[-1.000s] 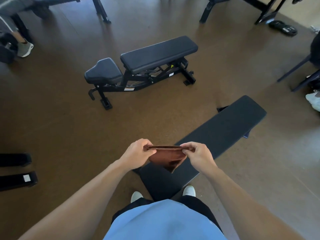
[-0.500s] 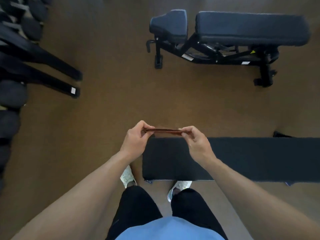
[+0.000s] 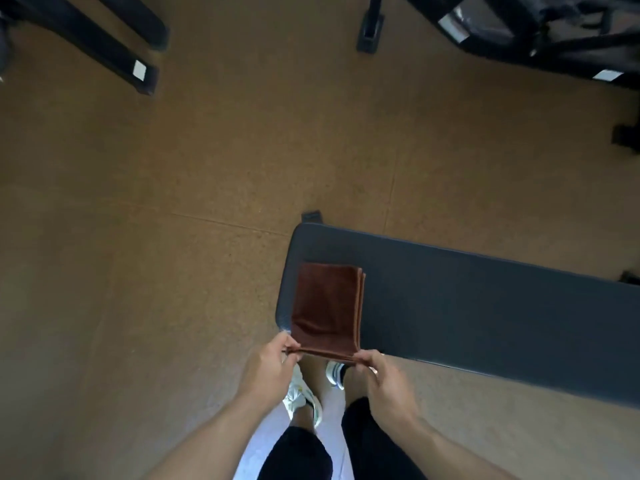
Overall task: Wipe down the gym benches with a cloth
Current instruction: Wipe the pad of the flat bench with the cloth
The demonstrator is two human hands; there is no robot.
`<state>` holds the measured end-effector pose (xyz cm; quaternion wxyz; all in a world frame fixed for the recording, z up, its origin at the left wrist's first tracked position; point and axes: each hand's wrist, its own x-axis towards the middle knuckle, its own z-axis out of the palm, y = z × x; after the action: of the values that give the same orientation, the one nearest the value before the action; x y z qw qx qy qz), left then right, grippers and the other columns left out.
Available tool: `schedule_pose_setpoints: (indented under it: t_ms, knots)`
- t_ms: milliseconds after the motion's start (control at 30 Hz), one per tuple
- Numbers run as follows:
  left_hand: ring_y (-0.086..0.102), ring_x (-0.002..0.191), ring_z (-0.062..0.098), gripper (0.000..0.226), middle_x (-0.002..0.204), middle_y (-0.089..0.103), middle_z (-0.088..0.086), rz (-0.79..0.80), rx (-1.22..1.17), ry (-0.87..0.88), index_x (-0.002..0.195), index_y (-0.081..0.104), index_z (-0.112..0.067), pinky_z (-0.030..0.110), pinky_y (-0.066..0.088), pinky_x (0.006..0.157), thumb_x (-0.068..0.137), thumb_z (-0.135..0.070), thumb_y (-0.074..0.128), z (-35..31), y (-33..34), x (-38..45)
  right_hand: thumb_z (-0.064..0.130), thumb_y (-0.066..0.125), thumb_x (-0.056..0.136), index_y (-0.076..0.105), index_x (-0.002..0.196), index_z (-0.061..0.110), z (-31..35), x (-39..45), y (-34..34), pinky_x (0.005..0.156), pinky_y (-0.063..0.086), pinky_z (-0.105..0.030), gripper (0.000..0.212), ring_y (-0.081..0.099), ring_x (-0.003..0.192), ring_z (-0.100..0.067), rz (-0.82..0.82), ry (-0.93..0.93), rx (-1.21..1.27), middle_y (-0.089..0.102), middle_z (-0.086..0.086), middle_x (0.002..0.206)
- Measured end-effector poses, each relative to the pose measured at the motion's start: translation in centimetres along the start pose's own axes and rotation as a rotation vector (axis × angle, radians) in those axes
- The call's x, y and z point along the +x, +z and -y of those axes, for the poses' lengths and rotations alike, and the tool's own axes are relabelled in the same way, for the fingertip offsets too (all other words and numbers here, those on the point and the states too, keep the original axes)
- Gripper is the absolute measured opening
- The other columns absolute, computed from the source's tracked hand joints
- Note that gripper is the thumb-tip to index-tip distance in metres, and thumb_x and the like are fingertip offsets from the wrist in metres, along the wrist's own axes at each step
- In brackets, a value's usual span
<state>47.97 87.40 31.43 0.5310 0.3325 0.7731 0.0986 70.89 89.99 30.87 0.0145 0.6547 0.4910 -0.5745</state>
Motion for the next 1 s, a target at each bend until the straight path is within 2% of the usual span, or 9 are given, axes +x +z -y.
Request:
schedule_pose_setpoints:
  t_ms: [133, 267, 367, 433, 500, 600, 633, 800, 1000]
  knots:
    - [0.069, 0.091, 0.009, 0.006, 0.087, 0.072, -0.015, -0.06, -0.088, 0.027, 0.09, 0.063, -0.039, 0.048, 0.056, 0.088, 0.09, -0.033, 0.064, 0.8, 1.0, 2.3, 0.026, 0.053, 0.108, 0.068, 0.111, 0.039, -0.7, 3.1, 1.1, 0.083, 0.044, -0.017, 0.021, 0.06, 0.1, 0.001, -0.096, -0.02, 0.022, 0.068, 0.008, 0.109]
    - [0.069, 0.089, 0.005, 0.018, 0.091, 0.072, -0.013, -0.212, -0.197, 0.132, 0.096, 0.066, -0.033, 0.037, 0.058, 0.088, 0.093, -0.017, 0.073, -2.0, -0.2, 5.4, 0.028, 0.057, 0.106, 0.071, 0.115, 0.04, 2.9, 7.5, 0.3, 0.093, 0.053, -0.032, 0.02, 0.061, 0.098, -0.002, -0.285, -0.126, 0.16, 0.068, 0.005, 0.11]
    - [0.066, 0.101, 0.0, 0.025, 0.111, 0.068, -0.018, -0.352, -0.257, 0.16, 0.119, 0.062, -0.027, 0.017, 0.05, 0.09, 0.096, -0.023, 0.071, -4.8, -1.7, 8.0, 0.021, 0.062, 0.104, 0.069, 0.13, 0.031, 6.0, 10.9, 0.0, 0.114, 0.042, -0.033, 0.028, 0.052, 0.125, -0.005, -0.496, -0.281, 0.11, 0.064, 0.017, 0.127]
    - [0.062, 0.107, 0.0, 0.03, 0.121, 0.063, -0.018, -0.399, -0.248, 0.137, 0.128, 0.058, -0.027, 0.007, 0.042, 0.086, 0.099, -0.022, 0.065, -5.4, -2.4, 9.7, 0.021, 0.06, 0.106, 0.061, 0.143, 0.027, 7.2, 13.0, 0.4, 0.123, 0.033, -0.036, 0.037, 0.041, 0.141, -0.011, -0.531, -0.374, -0.046, 0.058, 0.012, 0.145]
    - [0.057, 0.114, 0.0, 0.033, 0.127, 0.059, -0.017, -0.39, -0.185, 0.149, 0.134, 0.056, -0.028, 0.009, 0.041, 0.089, 0.102, -0.018, 0.059, -4.8, -2.5, 10.8, 0.03, 0.057, 0.107, 0.052, 0.152, 0.028, 6.9, 14.8, 1.9, 0.128, 0.023, -0.043, 0.045, 0.03, 0.155, -0.019, -0.441, -0.487, -0.313, 0.047, 0.005, 0.161]
    - [0.052, 0.131, 0.006, 0.037, 0.142, 0.057, -0.01, -0.332, -0.133, 0.144, 0.139, 0.052, -0.032, 0.029, 0.044, 0.106, 0.105, -0.018, 0.052, -2.2, -1.8, 11.8, 0.058, 0.043, 0.106, 0.034, 0.162, 0.036, 5.3, 17.1, 4.4, 0.131, 0.008, -0.054, 0.061, 0.006, 0.163, -0.029, -0.189, -0.678, -0.812, 0.02, 0.004, 0.174]
    - [0.05, 0.135, 0.008, 0.038, 0.146, 0.054, -0.008, -0.307, -0.142, 0.122, 0.141, 0.051, -0.033, 0.031, 0.042, 0.109, 0.106, -0.02, 0.05, -1.1, -1.5, 12.1, 0.064, 0.038, 0.104, 0.028, 0.164, 0.037, 4.6, 17.8, 5.1, 0.13, 0.007, -0.057, 0.066, 0.0, 0.163, -0.031, -0.128, -0.706, -0.914, 0.014, 0.004, 0.176]
    - [0.042, 0.134, 0.004, 0.041, 0.153, 0.048, -0.008, -0.245, -0.178, 0.037, 0.15, 0.045, -0.033, 0.027, 0.034, 0.105, 0.109, -0.033, 0.042, 3.2, -0.8, 12.9, 0.068, 0.035, 0.103, 0.02, 0.167, 0.033, 1.5, 16.8, 9.4, 0.13, 0.006, -0.058, 0.074, -0.001, 0.163, -0.032, -0.223, -0.677, -0.977, 0.011, 0.002, 0.176]
    - [0.042, 0.144, 0.013, 0.046, 0.157, 0.046, -0.008, -0.212, -0.26, -0.015, 0.152, 0.041, -0.036, 0.045, 0.035, 0.12, 0.106, -0.043, 0.043, 6.7, -0.2, 12.0, 0.075, 0.038, 0.098, 0.019, 0.167, 0.03, 1.3, 18.8, 7.1, 0.129, 0.01, -0.063, 0.084, 0.005, 0.163, -0.034, -0.005, -1.023, -1.262, 0.013, -0.001, 0.176]
